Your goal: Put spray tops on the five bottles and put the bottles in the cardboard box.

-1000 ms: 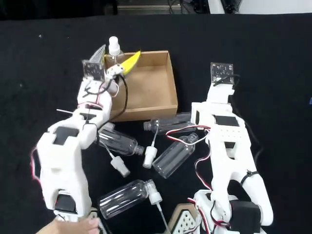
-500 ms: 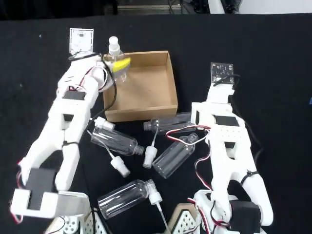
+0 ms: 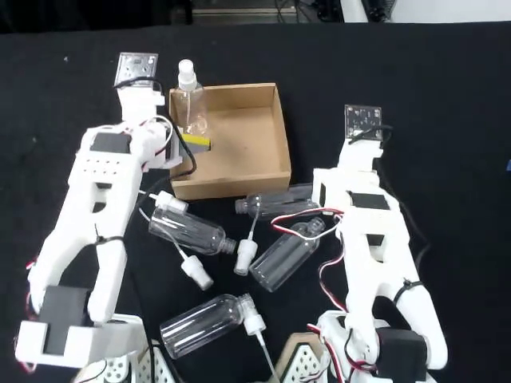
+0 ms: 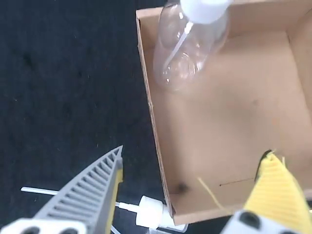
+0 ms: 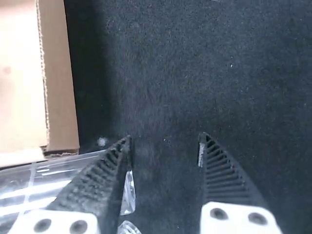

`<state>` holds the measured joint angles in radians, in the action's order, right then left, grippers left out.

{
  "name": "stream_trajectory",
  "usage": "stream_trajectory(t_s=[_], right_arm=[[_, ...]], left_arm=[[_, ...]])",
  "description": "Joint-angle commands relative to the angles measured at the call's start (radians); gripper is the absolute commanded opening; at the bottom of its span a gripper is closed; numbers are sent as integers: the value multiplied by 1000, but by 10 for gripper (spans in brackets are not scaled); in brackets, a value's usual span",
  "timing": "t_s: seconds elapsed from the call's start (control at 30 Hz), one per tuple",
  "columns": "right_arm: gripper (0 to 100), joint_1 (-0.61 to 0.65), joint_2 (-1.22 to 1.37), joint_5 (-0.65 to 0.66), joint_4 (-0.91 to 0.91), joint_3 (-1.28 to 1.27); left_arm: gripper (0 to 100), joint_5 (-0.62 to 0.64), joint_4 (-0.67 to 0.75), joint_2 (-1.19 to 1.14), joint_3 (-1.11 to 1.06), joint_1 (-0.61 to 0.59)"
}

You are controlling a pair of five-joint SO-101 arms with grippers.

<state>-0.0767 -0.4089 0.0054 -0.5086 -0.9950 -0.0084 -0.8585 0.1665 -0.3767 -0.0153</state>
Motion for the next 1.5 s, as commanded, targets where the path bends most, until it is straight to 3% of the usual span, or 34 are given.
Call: stream_trajectory(t_s=[0.0, 0.17, 0.43, 0.6, 0.77, 1.13, 1.47], right_arm=[[191, -18, -59, -6, 25, 8], [191, -26, -65, -8, -132, 107], [191, -14, -58, -8, -379, 364], [191, 98, -56, -15, -445, 476], [191, 222, -28, -41, -368, 446], [191, 227, 249, -68, -106, 417], [190, 242, 384, -63, -95, 493]], left_arm=[[338, 3, -32, -106, 125, -10], [181, 0, -92, -255, 242, -12], [231, 2, -98, -296, 272, -12], [231, 2, -137, -295, 280, -27], [231, 2, -141, -292, 271, -48], [230, 2, -141, -285, 228, -15], [230, 61, -157, -293, 223, 24]])
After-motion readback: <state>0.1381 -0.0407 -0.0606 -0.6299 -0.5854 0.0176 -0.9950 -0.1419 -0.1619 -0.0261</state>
